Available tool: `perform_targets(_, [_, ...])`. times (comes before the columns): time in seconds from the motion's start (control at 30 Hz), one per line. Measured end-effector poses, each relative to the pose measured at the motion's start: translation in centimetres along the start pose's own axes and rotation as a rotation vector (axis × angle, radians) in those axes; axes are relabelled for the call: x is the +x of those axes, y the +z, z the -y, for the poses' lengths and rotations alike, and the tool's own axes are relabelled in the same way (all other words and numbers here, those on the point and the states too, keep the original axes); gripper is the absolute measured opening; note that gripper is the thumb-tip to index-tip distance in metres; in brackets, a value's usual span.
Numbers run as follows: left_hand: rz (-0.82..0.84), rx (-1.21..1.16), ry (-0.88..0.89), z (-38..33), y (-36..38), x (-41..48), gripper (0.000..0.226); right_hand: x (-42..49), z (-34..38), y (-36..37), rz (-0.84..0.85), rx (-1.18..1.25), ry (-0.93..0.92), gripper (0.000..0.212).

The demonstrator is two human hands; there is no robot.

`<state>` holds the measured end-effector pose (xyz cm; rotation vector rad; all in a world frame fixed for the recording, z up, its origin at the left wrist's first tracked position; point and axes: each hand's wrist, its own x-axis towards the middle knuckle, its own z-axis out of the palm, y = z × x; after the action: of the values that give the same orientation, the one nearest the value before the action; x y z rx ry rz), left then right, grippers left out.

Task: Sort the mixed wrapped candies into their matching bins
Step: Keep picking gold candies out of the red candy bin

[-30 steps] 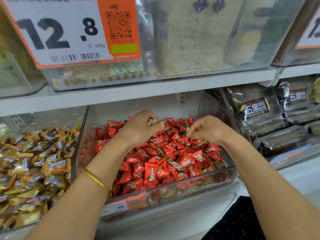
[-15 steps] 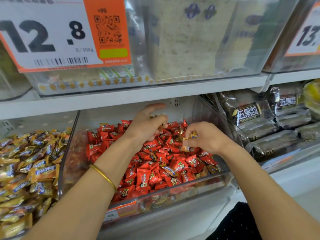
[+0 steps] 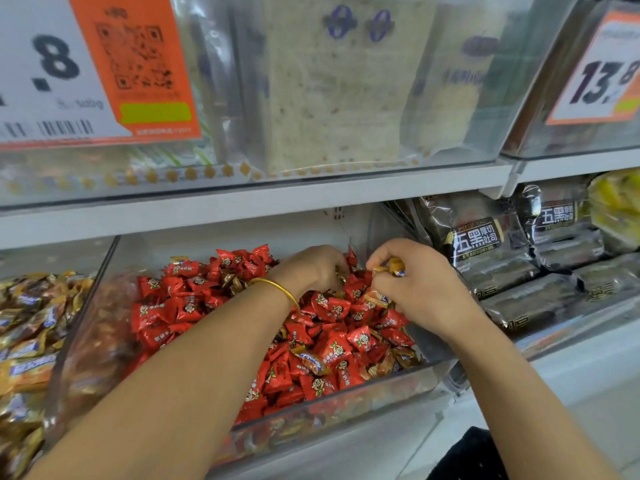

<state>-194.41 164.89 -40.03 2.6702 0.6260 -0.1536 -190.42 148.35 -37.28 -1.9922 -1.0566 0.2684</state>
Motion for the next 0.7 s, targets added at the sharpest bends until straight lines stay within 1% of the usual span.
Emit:
perform_targets(0.1, [-0.018, 0.011, 0.024, -0.2, 0.3, 0.2, 0.045, 0.1, 0.1, 0.0, -0.004, -0.002, 0.003, 0.012])
perform_targets(0.27, [-0.034, -0.001, 0.016, 0.1, 0.7, -0.1, 0.041, 0.2, 0.3, 0.1, -0.014, -0.014, 0.011, 0.013])
perform_targets(0.37, [-0.135, -0.101, -0.001, 0.6, -0.7, -0.7, 0.027, 0.2, 0.4, 0.0, -0.019, -0.007, 0.002, 0.011])
perform_targets(0.4, [-0.176, -0.143, -0.007, 0.8, -1.4, -1.1, 0.025, 0.2, 0.4, 0.1, -0.028, -0.009, -0.007, 0.01])
perform_targets(0.47, [-0.221, -0.178, -0.015, 1.2, -3.1, -2.3, 0.03, 0.2, 0.3, 0.3, -0.055, 0.018, -0.012, 0.01])
perform_targets(0.53, [-0.238, -0.213, -0.027, 1.5, -4.5, -4.4, 0.033, 0.3, 0.3, 0.6, -0.089, 0.131, 0.035, 0.01])
perform_targets(0.6, [-0.255, -0.294, -0.053, 2.0, -5.4, -6.9, 0.035, 0.3, 0.8, 0.7, -0.108, 0.312, 0.126, 0.01])
perform_targets(0.63, [-0.261, -0.342, -0.076, 2.1, -5.7, -8.3, 0.037, 0.3, 1.2, 0.8, -0.095, 0.409, 0.169, 0.01])
perform_targets(0.7, [-0.263, -0.422, -0.121, 2.6, -6.2, -11.3, 0.041, -0.1, 2.6, 1.5, -0.015, 0.563, 0.23, 0.01])
